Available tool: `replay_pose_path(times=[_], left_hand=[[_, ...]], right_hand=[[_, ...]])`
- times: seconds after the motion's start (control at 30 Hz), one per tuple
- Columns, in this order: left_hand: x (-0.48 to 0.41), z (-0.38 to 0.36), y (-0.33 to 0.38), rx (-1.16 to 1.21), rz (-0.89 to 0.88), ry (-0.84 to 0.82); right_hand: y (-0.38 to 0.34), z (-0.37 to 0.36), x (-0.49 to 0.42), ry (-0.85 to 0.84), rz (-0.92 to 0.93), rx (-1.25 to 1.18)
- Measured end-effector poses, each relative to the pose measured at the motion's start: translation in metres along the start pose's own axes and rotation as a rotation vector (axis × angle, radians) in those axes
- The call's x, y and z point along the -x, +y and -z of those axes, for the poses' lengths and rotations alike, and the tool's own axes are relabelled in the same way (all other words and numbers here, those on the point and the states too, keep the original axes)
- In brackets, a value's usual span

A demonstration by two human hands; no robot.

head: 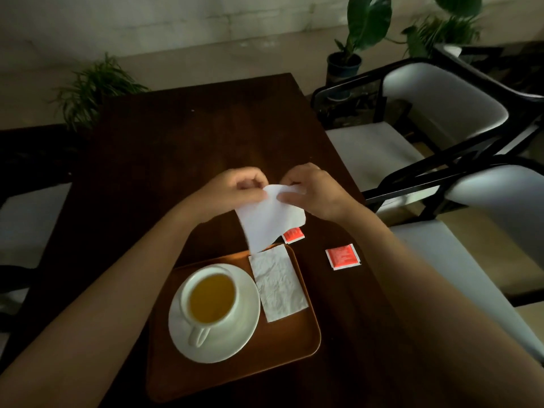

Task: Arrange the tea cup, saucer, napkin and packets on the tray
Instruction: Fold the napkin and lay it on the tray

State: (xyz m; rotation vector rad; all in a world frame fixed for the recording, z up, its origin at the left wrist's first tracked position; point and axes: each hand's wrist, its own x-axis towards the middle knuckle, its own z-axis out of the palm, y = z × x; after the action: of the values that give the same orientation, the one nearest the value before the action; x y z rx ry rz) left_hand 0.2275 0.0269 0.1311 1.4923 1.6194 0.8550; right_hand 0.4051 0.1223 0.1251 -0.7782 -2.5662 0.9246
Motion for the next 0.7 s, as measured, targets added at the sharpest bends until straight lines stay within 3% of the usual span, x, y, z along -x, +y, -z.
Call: replay_pose_path(times=[0.1,0.17,0.33,0.43,0.57,0.7], left_hand=[[0.012,0.000,-0.013,0.508,0.146,0.087],[0.018,-0.005,-0.021,0.651,0.263,0.107],[0.016,-0.028,-0.034,0.382,0.421,0.308],[0.010,-0.045,-0.041,0.238,0.473,0.329],[0.006,-0.065,-0.051,-0.063,0.475,0.248],[0.003,-0.081,-0.061,-0.153,0.460,0.070]], right_hand=[[-0.008,-0.001,0.014,0.080,-0.183,-0.308],[-0.005,-0.010,0.026,0.135,-0.322,-0.396],[0.010,-0.053,0.062,0.100,-0.551,-0.502],[0.020,-0.077,0.081,0.112,-0.622,-0.482],[0.029,-0.107,0.102,0.124,-0.671,-0.305],[0.028,-0.129,0.113,0.179,-0.737,-0.267]])
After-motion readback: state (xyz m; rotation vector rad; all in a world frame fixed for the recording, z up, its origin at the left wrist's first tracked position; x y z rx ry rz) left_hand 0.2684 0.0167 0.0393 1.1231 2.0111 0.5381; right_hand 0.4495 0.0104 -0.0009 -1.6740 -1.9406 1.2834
